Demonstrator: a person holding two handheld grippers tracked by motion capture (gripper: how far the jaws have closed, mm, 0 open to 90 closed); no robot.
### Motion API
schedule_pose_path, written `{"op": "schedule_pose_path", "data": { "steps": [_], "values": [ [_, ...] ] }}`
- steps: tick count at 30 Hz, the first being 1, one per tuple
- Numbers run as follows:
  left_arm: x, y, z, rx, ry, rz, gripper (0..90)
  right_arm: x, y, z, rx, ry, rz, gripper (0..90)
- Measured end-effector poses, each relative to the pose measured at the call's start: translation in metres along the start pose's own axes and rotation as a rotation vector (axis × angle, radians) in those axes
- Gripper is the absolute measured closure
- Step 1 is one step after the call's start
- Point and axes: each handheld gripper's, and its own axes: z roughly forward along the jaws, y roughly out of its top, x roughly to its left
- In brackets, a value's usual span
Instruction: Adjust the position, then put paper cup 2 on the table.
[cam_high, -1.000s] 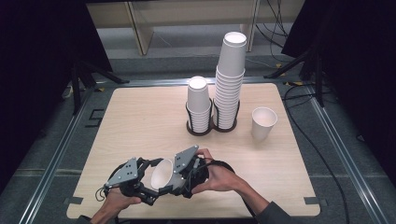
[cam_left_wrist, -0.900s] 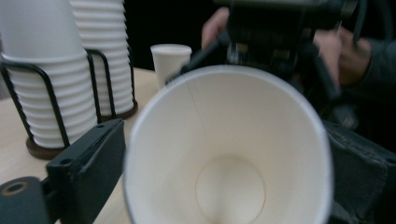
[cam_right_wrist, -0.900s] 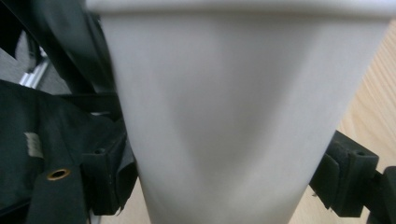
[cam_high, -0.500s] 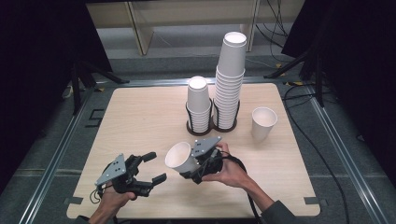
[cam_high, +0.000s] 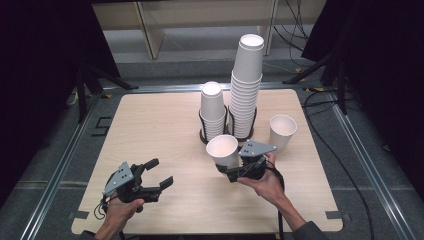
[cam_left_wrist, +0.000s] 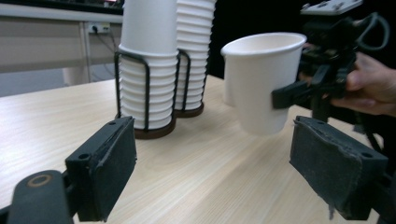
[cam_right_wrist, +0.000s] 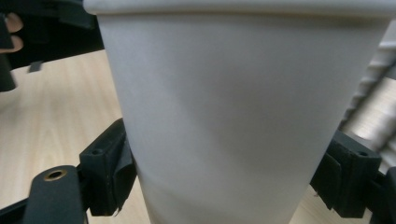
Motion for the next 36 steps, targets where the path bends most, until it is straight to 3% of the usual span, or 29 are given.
{"op": "schedule_pose_path", "data": {
  "steps": [4,7,8,9,11,12,13,18,19,23,25,28,29,30,31,32,36],
  "values": [
    [0.0,-0.001,0.001,0.01,0.009,0.002,14.2,-0.009,-0.008,-0.015,-0.037,-0.065,0.02,19.1],
    [0.0,-0.001,0.001,0.017,0.015,0.006,14.3,-0.013,-0.014,-0.026,-0.031,-0.081,0.074,19.2],
    [0.0,-0.001,0.001,0.018,0.016,0.0,14.3,-0.015,-0.015,-0.027,-0.039,-0.075,0.077,19.2],
    [0.001,-0.002,0.002,0.018,0.016,0.0,14.3,-0.018,-0.017,-0.031,-0.057,-0.107,0.045,19.1],
    [0.001,-0.002,0.005,-0.005,0.0,-0.001,14.3,-0.018,-0.02,-0.036,-0.077,-0.104,0.07,19.1],
    [0.001,-0.001,0.003,0.025,0.014,0.003,14.3,-0.018,-0.021,-0.041,-0.046,-0.132,0.072,19.1],
    [0.001,-0.002,0.004,0.027,0.01,0.003,14.3,-0.022,-0.023,-0.043,-0.065,-0.156,0.038,19.0],
    [0.001,-0.002,0.002,0.029,0.017,0.003,14.3,-0.027,-0.032,-0.053,-0.043,-0.177,0.109,19.0],
    [0.001,-0.002,0.002,0.03,0.016,0.002,14.3,-0.029,-0.033,-0.055,-0.046,-0.191,0.092,19.0],
    [0.002,-0.003,0.002,0.028,0.02,0.0,14.3,-0.033,-0.04,-0.059,-0.057,-0.183,0.14,18.9],
    [0.002,-0.003,0.002,0.035,0.024,0.005,14.3,-0.036,-0.045,-0.062,-0.046,-0.214,0.126,18.9],
    [0.002,-0.003,0.003,0.037,0.024,0.002,14.3,-0.039,-0.051,-0.064,-0.02,-0.217,0.146,18.9],
    [0.002,-0.003,0.002,0.037,0.024,0.005,14.3,-0.04,-0.052,-0.063,-0.04,-0.217,0.165,18.9],
    [0.002,-0.003,0.002,0.038,0.025,0.005,14.3,-0.043,-0.053,-0.065,-0.039,-0.23,0.136,18.9],
    [0.002,-0.003,0.003,0.033,0.025,0.003,14.3,-0.043,-0.053,-0.065,-0.038,-0.233,0.159,18.9],
    [0.002,-0.003,0.003,0.033,0.027,0.003,14.3,-0.046,-0.054,-0.066,-0.037,-0.245,0.139,18.9],
    [0.002,-0.003,0.003,0.032,0.028,0.005,14.3,-0.05,-0.06,-0.065,-0.019,-0.253,0.15,18.9]
  ]
}}
